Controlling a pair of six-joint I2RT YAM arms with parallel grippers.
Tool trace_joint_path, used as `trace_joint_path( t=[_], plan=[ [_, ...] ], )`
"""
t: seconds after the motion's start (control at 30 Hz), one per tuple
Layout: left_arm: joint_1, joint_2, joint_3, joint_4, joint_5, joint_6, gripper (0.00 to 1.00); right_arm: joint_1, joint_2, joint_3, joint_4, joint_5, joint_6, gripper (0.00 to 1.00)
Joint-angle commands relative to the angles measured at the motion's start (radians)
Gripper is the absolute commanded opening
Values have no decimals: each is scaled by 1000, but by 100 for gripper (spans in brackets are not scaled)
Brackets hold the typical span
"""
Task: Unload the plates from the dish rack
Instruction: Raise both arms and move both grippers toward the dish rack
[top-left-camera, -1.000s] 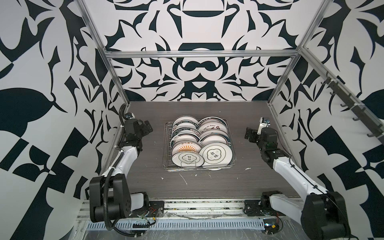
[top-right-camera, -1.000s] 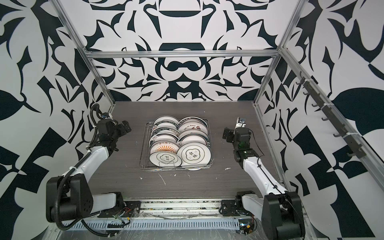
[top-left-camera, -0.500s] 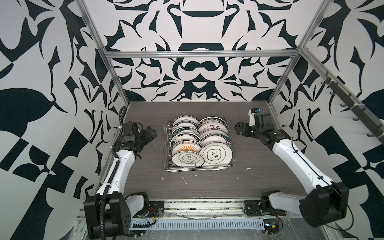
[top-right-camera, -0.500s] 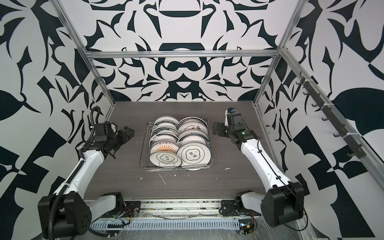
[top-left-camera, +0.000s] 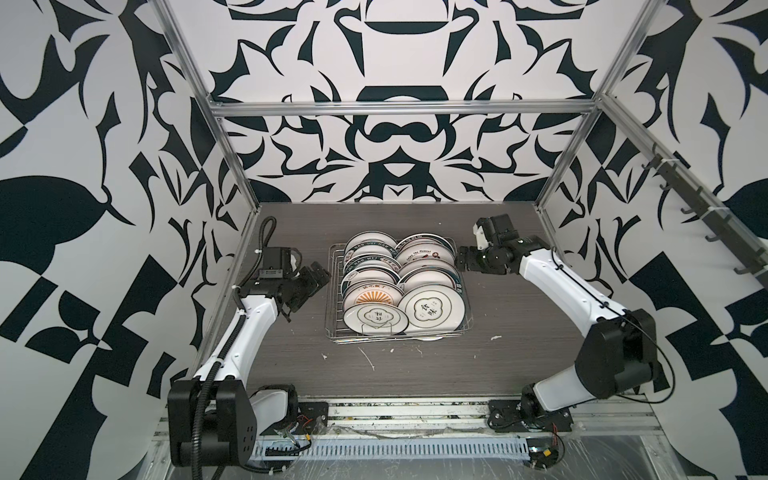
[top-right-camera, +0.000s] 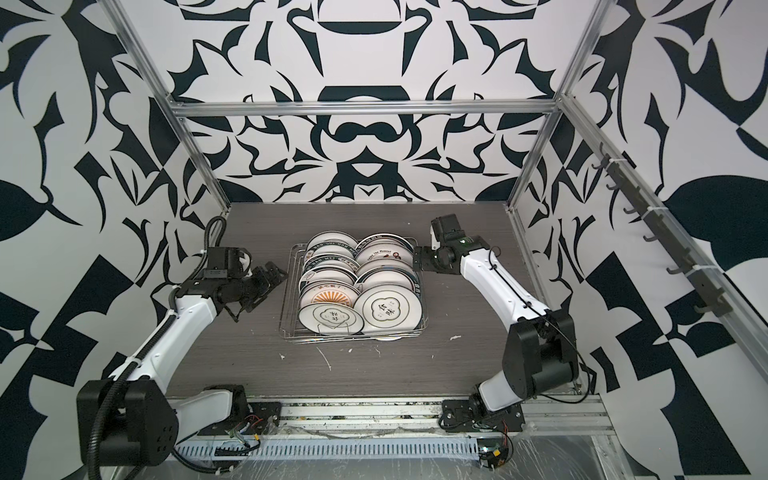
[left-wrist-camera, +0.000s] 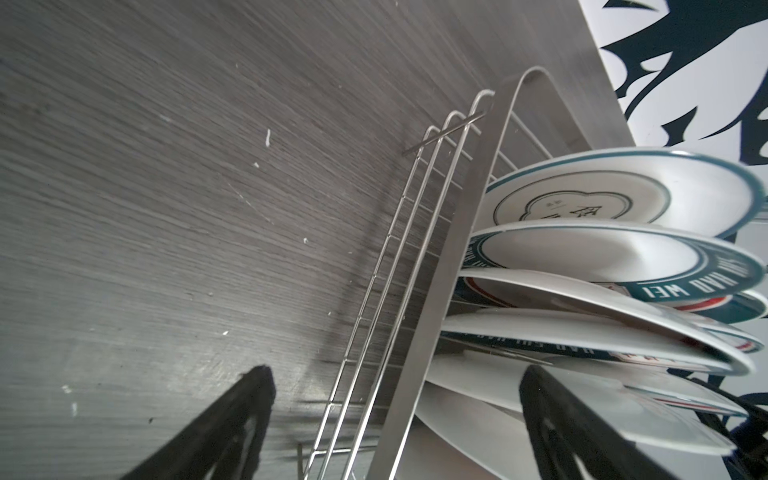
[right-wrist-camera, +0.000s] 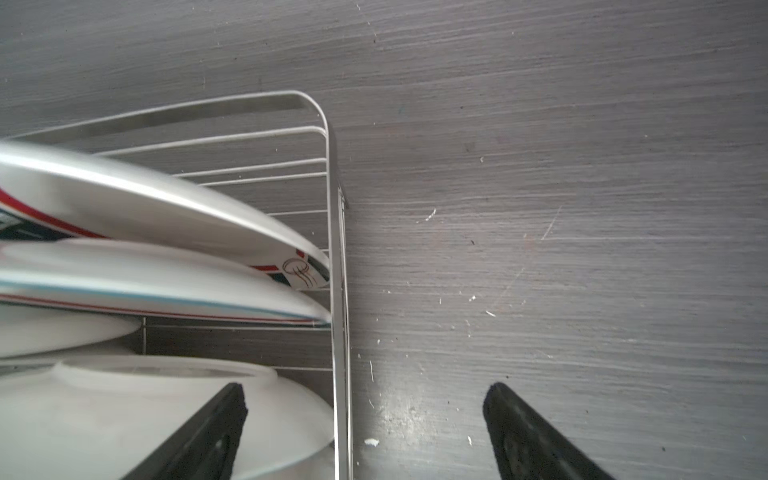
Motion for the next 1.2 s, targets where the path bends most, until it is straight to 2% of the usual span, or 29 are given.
trace_joint_path(
  t=[0.0,0.23,0.33,0.4,0.67,0.87,1.17],
  plan=[
    [-7,16,26,-41,12,-15,94,-3,15,45,-11,-1,-20,93],
    [-45,120,64,-41,-1,-11,86,-9,74,67,-14,18,-46,92],
    [-61,161,82,-41,-21,-13,78,-14,97,73,-14,33,-54,91],
    [-67,191,94,-40,-28,-10,69,-21,112,78,-14,42,-59,91],
    [-76,294,158,-40,-54,-5,54,-52,177,105,-15,68,-71,87],
    [-103,386,234,-43,-54,0,47,-86,214,119,-14,82,-73,84],
    [-144,573,434,-56,-58,15,44,-166,256,143,-3,95,-58,78]
  ],
)
